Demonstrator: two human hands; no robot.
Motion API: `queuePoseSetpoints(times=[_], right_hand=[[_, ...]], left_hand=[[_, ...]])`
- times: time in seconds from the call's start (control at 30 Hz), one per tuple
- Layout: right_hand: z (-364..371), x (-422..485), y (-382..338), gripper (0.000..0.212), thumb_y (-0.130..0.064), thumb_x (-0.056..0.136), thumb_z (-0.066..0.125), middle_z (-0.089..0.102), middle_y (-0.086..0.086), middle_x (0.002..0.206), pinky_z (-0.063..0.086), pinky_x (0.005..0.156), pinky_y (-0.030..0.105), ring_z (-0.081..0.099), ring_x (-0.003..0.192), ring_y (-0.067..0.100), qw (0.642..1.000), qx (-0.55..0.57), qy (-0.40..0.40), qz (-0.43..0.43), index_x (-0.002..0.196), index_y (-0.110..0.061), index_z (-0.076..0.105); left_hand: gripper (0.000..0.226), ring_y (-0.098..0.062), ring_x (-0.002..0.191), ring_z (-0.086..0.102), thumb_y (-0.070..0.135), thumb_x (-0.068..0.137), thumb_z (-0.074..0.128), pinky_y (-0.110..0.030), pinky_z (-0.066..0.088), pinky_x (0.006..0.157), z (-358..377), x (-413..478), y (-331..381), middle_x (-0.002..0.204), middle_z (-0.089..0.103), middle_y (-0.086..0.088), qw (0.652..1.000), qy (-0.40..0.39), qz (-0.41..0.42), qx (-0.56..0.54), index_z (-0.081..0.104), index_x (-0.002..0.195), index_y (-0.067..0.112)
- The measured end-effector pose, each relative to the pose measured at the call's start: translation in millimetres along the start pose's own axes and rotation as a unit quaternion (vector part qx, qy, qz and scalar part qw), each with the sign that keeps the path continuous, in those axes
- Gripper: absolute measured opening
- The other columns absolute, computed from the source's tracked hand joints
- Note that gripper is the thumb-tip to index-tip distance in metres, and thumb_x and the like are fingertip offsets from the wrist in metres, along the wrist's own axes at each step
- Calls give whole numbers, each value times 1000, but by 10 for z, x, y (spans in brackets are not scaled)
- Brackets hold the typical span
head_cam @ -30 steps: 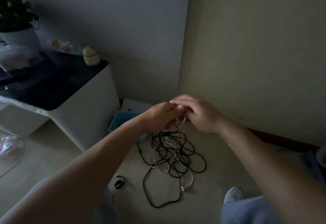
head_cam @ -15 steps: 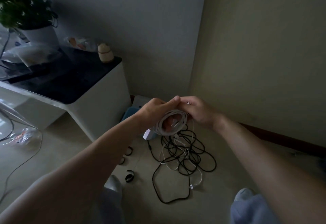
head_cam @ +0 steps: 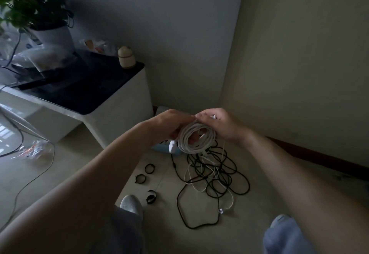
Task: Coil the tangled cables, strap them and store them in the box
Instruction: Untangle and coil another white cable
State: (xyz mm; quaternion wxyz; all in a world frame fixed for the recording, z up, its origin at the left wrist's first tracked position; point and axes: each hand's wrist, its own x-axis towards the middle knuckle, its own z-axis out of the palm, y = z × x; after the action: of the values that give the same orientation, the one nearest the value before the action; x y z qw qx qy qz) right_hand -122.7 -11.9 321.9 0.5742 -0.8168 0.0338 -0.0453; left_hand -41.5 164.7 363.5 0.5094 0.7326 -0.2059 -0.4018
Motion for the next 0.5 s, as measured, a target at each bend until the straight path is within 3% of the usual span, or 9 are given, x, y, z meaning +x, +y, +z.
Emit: queuePoseSetpoints(times=[0.1,0.2,0.27,0.37,0.5], right_hand=[[98,29,19,24,-55,84,63,77,-8,100,55,79,22,72,95,7,1000,30,-1,9,97,-40,77],[217,97,47,27,-54,82,67,77,-2,105,57,88,32,72,99,14,999,38,0,38,94,-32,77],[300,146,109,17,-45,90,66,77,-2,104,55,94,37,71,100,13,998,3,-20,65,93,-32,75],[502,264,225,15,-31,100,61,75,0,107,52,101,42,69,104,15,993,-54,-34,103,103,-24,73],[854,477,330,22,-32,98,63,69,2,105,53,88,34,66,102,22,989,-53,-24,133,110,-15,70]], left_hand=[[30,-23,90,70,29,96,62,-39,56,92,-100,-28,-96,97,74,-15,997,-63,-23,-40,74,98,2],[28,-16,77,72,23,98,59,-30,61,73,-161,-27,-252,86,75,-9,991,-67,-50,-102,70,99,-2],[27,-14,72,71,19,100,57,-26,59,67,-156,-30,-368,81,74,-8,989,-44,-73,-118,67,105,-6],[33,-15,70,67,17,98,61,-27,56,70,-174,-12,-567,82,71,-10,989,15,-93,-112,65,113,-12],[35,-20,76,63,21,92,72,-31,52,77,-375,85,-818,89,67,-16,984,125,-98,-83,69,105,-11]])
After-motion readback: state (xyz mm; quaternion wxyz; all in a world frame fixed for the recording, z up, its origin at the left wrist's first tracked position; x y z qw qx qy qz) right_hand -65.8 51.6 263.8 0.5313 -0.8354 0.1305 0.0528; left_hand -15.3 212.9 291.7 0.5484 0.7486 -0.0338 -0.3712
